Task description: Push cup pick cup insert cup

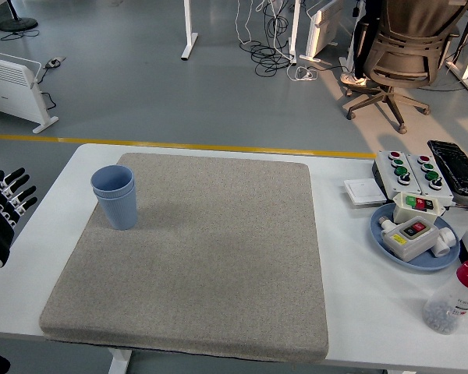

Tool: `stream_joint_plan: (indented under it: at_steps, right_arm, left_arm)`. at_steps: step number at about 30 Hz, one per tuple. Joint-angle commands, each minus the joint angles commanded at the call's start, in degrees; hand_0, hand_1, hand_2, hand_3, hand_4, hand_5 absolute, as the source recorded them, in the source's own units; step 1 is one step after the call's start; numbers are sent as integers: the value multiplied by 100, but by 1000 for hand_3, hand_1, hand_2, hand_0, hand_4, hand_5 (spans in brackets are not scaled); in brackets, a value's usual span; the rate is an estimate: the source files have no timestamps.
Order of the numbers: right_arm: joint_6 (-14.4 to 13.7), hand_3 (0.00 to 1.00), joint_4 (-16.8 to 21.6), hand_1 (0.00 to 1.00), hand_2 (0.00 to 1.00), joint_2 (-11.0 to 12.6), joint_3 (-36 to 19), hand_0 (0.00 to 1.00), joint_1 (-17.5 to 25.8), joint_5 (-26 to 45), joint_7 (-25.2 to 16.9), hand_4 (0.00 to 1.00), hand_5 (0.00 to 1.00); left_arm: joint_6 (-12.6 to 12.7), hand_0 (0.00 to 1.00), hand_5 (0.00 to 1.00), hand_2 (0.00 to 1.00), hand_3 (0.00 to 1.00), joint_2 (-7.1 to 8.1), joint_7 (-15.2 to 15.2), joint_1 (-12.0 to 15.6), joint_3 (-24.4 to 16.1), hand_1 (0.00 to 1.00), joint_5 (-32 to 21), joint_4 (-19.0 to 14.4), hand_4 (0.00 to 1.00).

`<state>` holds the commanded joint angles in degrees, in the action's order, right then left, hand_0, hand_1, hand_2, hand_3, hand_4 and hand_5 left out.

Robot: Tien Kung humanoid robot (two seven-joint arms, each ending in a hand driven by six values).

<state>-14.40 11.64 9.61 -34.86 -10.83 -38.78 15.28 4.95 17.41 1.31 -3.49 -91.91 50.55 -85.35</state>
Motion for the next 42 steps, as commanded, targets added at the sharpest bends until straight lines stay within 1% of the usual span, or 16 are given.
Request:
stream_joint_plan:
  at_steps: [18, 42]
  right_arm:
    - [4, 589, -2, 616, 628, -4, 35, 672, -13, 38, -10, 154, 495]
    - [-1, 589, -6, 617, 628, 2, 103, 672, -35, 118, -35, 155, 493]
  left_arm:
    - [72, 845, 998, 903, 840, -10, 23, -49, -57, 862, -28, 59, 623]
    - [71, 845, 998, 904, 841, -19, 18, -80, -101, 863, -25, 94, 625]
